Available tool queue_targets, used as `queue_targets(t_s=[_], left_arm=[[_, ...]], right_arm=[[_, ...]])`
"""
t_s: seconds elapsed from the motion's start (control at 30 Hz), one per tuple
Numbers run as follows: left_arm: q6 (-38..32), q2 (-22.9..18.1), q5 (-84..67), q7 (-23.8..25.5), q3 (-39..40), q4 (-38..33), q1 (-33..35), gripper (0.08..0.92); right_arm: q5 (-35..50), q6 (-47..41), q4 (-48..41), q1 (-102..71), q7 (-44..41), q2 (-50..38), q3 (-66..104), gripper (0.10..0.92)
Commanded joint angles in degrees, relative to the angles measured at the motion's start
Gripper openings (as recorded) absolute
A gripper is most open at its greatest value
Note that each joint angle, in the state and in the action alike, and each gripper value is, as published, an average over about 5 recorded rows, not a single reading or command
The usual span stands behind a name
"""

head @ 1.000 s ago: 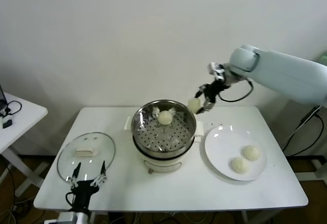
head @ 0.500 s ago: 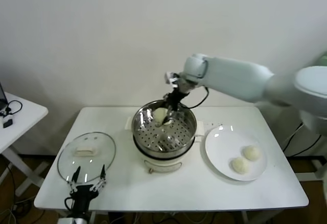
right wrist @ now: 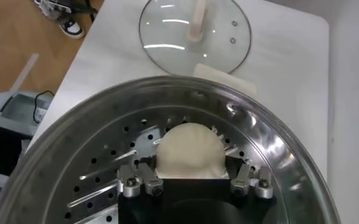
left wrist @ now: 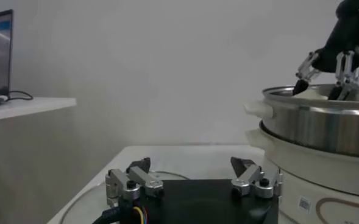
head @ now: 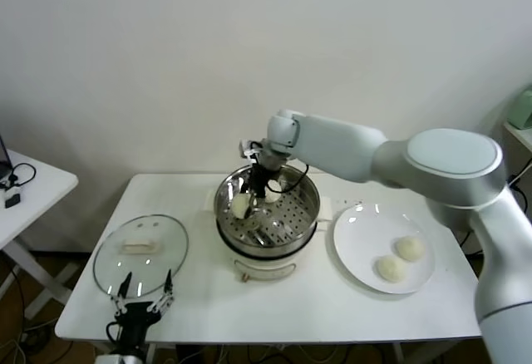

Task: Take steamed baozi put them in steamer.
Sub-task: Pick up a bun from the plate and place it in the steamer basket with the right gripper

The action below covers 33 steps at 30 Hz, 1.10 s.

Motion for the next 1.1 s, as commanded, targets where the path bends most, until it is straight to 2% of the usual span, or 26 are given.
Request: queue_targets(t_s=[0.03,0.5,0.67,0.8,0.93,1.1], left_arm=[[0.03,-0.1,-0.16,0.0,0.01,0.36,-0.11,0.823],[0.15,-0.06,-0.89,-0.06,-0.31,0.84,-0.32,0.823],[0.14,-0.06,-0.91,-0.12,-0.34,0.94,-0.34,0.823],[0.19,-0.12,-0.89,-0.15,-0.26,0.91,-0.41,0.823],[0.37,-0.17,-0.84,-0.17,-0.11,0.74,-0.6,0.823],[0.59,-0.06,-0.79,-0.17,-0.02,0.68,-0.88,0.823]], right_arm=[[-1.96,0.42,-3.36,-1.54,-0.43,2.41,-0.18,0.729],[-2.23,0.41,-1.66,-1.54,-0.76,2.31,-0.58,0.73],[-2.26,0.66,-1.36,-0.98,-0.77,1.9,-0.41,0.798],[-2.03,0.85,-0.04,0.78,-1.06,0.6,-0.04,0.821],[-1.02,0.93,4.8,5.18,-1.68,-2.93,-0.19,0.823],[0.52,1.22,15.5,13.64,-2.79,-11.66,-1.84,0.823]])
